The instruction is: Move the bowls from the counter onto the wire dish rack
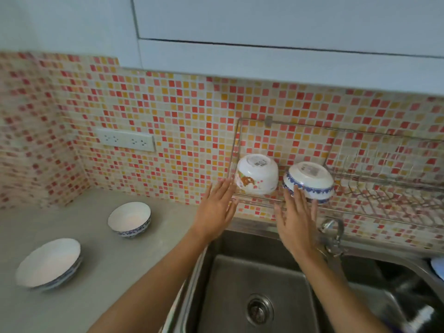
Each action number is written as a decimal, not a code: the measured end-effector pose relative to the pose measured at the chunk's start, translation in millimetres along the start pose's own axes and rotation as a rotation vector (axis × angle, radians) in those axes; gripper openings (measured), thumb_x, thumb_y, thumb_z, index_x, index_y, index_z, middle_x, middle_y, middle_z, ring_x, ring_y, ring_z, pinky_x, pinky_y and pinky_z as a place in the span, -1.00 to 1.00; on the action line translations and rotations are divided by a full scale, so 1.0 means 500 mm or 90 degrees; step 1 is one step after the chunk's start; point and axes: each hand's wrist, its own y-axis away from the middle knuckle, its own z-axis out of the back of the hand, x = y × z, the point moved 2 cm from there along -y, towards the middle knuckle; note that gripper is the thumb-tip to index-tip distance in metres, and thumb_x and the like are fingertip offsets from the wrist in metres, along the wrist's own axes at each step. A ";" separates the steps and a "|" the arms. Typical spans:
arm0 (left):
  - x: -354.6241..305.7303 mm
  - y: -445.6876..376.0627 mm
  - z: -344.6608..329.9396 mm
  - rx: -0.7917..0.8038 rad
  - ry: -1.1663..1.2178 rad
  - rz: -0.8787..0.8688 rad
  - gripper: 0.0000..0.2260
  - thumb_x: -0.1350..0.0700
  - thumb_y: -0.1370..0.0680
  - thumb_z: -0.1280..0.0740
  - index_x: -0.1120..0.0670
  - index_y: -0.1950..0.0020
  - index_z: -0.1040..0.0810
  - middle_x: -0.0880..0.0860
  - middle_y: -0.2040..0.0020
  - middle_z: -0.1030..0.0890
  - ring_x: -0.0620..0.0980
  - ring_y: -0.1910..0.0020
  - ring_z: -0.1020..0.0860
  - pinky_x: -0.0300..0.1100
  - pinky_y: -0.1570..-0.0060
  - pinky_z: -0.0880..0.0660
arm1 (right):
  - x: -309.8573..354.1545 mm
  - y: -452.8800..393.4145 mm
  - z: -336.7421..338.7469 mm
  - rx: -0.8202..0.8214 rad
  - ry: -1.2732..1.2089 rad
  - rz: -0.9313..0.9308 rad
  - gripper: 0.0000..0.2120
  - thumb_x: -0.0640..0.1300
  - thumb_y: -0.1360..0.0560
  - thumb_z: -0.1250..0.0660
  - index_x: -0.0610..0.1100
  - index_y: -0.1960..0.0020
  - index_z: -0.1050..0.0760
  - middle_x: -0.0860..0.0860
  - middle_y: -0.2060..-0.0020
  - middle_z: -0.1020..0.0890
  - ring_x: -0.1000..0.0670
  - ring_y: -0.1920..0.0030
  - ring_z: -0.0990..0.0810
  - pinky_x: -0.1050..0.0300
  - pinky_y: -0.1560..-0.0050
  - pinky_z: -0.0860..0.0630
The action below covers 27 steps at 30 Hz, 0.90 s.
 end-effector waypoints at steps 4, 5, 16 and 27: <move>0.143 0.102 0.083 -0.069 0.020 0.035 -0.61 -0.02 -0.63 -0.05 0.05 -0.43 -0.33 0.06 -0.45 -0.35 0.04 -0.45 -0.26 0.04 -0.47 -0.10 | 0.181 0.061 -0.068 0.014 -0.127 0.068 -0.50 0.05 -0.54 -0.24 -0.12 -0.43 -0.40 -0.15 -0.48 -0.34 -0.16 -0.51 -0.22 -0.23 -0.48 -0.12; 0.191 0.129 0.100 -0.081 0.015 0.055 -0.63 0.01 -0.62 -0.09 0.07 -0.40 -0.37 0.08 -0.42 -0.40 0.07 -0.42 -0.32 0.07 -0.44 -0.19 | 0.231 0.073 -0.089 0.027 -0.152 0.081 -0.51 0.04 -0.53 -0.26 -0.12 -0.41 -0.43 -0.15 -0.45 -0.38 -0.17 -0.47 -0.27 -0.23 -0.45 -0.20; 0.691 0.475 0.213 -0.135 0.002 0.470 -0.61 0.16 -0.57 -0.24 0.18 -0.39 -0.37 0.22 -0.41 -0.36 0.20 -0.40 -0.30 0.02 -0.38 -0.22 | 0.765 0.184 -0.326 0.418 -0.318 0.082 -0.41 -0.03 -0.49 -0.36 -0.10 -0.48 -0.30 -0.07 -0.44 -0.36 -0.11 -0.43 -0.31 0.01 -0.41 -0.27; 0.872 0.627 0.129 0.001 0.212 0.764 -0.49 0.08 -0.62 -0.16 0.26 -0.49 -0.09 0.25 -0.51 -0.12 0.20 -0.47 -0.16 -0.03 -0.39 -0.14 | 1.015 0.315 -0.529 0.835 -0.469 -0.402 -0.48 0.23 -0.44 -0.34 -0.11 -0.21 -0.40 -0.11 0.03 -0.65 -0.15 0.16 -0.68 -0.10 0.15 -0.67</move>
